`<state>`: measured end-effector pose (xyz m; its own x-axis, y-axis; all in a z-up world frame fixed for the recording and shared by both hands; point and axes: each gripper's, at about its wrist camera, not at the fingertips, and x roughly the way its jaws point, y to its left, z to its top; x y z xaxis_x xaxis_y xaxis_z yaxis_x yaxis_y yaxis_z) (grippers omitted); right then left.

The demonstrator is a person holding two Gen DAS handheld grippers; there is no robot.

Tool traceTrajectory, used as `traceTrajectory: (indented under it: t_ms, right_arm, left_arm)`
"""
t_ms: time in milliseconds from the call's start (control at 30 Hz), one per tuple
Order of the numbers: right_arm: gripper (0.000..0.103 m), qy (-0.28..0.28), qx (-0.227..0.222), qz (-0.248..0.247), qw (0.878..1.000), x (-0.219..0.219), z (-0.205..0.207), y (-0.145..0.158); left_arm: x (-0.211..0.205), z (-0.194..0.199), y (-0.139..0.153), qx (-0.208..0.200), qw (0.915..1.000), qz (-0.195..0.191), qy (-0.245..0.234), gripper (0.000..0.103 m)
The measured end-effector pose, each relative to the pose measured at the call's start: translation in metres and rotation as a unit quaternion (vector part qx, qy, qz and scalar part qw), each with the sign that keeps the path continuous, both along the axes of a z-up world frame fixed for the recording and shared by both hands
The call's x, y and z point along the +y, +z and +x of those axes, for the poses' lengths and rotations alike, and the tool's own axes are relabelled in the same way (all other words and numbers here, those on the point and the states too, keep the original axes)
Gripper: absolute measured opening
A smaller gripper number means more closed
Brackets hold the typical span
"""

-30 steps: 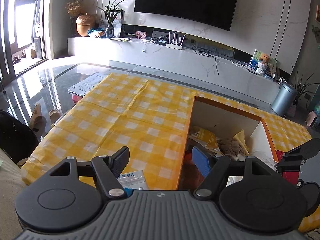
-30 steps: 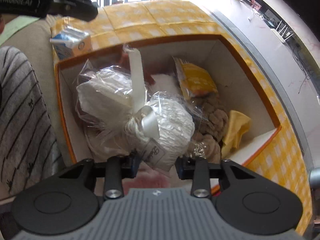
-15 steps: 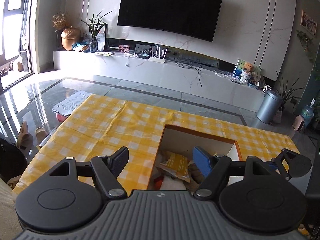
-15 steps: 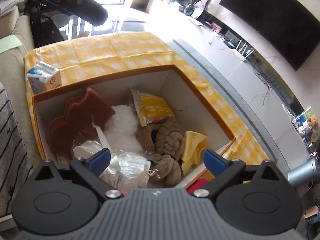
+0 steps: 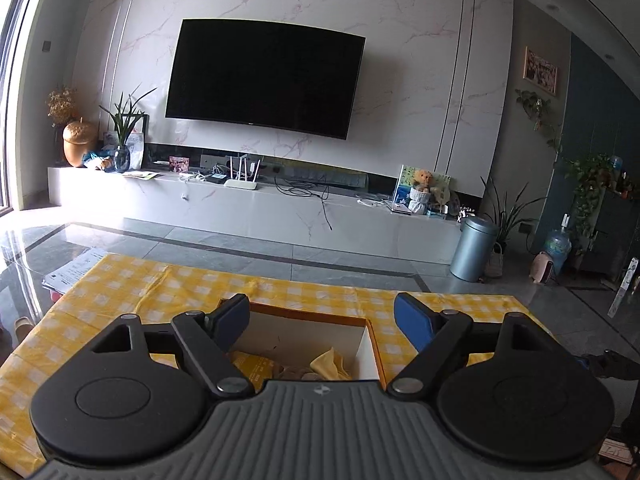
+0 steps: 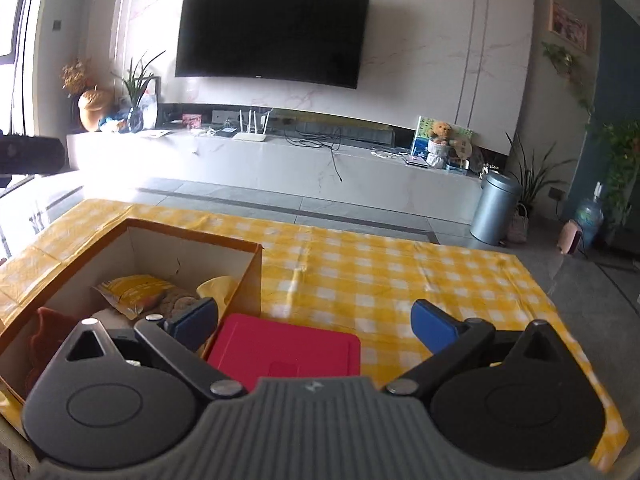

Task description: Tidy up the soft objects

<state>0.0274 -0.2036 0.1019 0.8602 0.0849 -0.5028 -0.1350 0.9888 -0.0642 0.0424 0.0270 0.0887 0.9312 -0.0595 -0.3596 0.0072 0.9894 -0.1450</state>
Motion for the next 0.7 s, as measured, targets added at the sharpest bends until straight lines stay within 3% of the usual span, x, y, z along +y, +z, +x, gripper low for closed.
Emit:
traceTrajectory:
  t_ms: [100,200,367,700]
  right_arm:
    - [0.101,-0.006,-0.003,0.015,1.000,-0.008,-0.010,-0.004]
    - [0.101,0.020,0.007,0.001,1.000,-0.005,-0.012,-0.010]
    - [0.101,0.029,-0.012,0.003,0.999,0.003,-0.017,-0.010]
    - [0.100,0.036,-0.028,0.007,0.999,0.012,-0.020,-0.015]
  left_arm:
    - [-0.012,0.001,-0.003,0.010,0.9976,0.052,0.045,0.096]
    - [-0.011,-0.002,-0.005,0.001,0.9925,0.054,0.110,0.096]
    - [-0.011,-0.006,-0.007,-0.007,0.9943,0.046,0.096,0.096]
    - [-0.024,-0.005,-0.029,0.018,0.9952,0.069,0.067,0.096]
